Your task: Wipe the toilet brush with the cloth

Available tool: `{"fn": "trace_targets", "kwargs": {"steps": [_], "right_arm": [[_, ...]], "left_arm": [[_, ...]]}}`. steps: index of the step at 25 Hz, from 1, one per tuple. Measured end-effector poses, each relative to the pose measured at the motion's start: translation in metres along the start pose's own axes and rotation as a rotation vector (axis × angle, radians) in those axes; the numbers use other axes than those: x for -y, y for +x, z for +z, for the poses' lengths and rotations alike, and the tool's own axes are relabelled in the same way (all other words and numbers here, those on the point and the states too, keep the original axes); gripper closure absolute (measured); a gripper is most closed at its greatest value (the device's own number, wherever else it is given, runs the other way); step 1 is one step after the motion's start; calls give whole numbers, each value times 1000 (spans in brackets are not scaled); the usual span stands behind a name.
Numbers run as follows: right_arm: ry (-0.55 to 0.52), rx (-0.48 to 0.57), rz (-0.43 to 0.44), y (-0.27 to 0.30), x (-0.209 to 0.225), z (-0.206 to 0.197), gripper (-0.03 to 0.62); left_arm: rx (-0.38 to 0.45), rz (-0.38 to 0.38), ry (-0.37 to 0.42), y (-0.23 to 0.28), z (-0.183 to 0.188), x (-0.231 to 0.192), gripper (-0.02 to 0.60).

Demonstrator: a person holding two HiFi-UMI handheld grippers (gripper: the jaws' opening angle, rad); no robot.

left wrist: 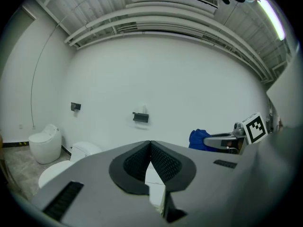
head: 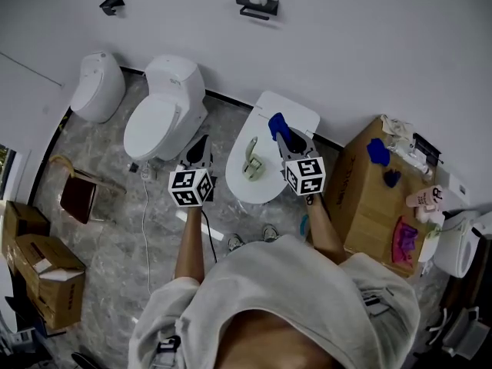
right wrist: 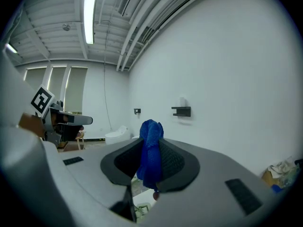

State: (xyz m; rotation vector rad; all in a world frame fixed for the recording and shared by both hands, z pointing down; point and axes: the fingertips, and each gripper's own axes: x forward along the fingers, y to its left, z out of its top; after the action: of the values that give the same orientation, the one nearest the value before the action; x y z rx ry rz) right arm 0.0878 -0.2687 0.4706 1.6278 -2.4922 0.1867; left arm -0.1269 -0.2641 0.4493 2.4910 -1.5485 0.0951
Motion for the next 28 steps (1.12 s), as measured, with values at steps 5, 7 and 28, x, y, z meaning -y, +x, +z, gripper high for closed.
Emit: {"fn": "trace_targets", "kwargs": {"steps": [5, 7, 28], "right_arm": [[-6, 18, 0, 6, 1, 8, 493], [-7, 16, 0, 8, 3, 8, 493], [18, 9, -7, 13, 1, 5, 493]], "left_arm": [[11, 0, 3, 5, 4, -3, 563], [11, 1, 1, 6, 4, -4, 563], [3, -3, 14, 6, 4, -8, 563]]}}
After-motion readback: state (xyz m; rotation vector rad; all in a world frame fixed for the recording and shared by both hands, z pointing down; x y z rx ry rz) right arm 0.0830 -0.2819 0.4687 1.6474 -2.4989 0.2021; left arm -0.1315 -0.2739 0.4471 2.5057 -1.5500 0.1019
